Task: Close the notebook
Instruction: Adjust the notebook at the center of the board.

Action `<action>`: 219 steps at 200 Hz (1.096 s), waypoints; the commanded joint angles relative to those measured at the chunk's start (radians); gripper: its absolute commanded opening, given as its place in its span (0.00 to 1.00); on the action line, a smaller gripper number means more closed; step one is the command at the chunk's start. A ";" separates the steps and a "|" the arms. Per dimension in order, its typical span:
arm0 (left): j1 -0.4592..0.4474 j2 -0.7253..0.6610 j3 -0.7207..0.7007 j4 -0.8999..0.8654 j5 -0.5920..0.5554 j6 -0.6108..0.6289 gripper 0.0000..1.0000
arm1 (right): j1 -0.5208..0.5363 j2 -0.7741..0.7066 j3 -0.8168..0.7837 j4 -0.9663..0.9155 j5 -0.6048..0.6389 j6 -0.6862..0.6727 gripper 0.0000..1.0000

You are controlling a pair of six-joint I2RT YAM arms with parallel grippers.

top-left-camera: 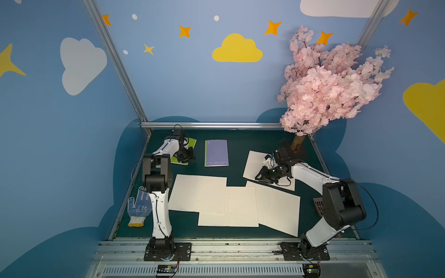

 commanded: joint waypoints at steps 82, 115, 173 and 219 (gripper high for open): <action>-0.026 -0.094 -0.037 0.011 0.139 0.016 0.45 | 0.002 -0.007 0.002 -0.001 0.013 -0.007 0.30; -0.064 -0.125 -0.033 0.013 0.166 0.007 0.46 | -0.004 -0.010 0.007 -0.022 0.048 -0.002 0.30; -0.159 -0.159 -0.040 0.013 0.204 -0.027 0.47 | -0.045 -0.012 0.008 -0.048 0.084 0.016 0.30; -0.251 -0.182 -0.061 0.032 0.226 -0.080 0.49 | -0.109 -0.016 0.008 -0.093 0.129 0.020 0.30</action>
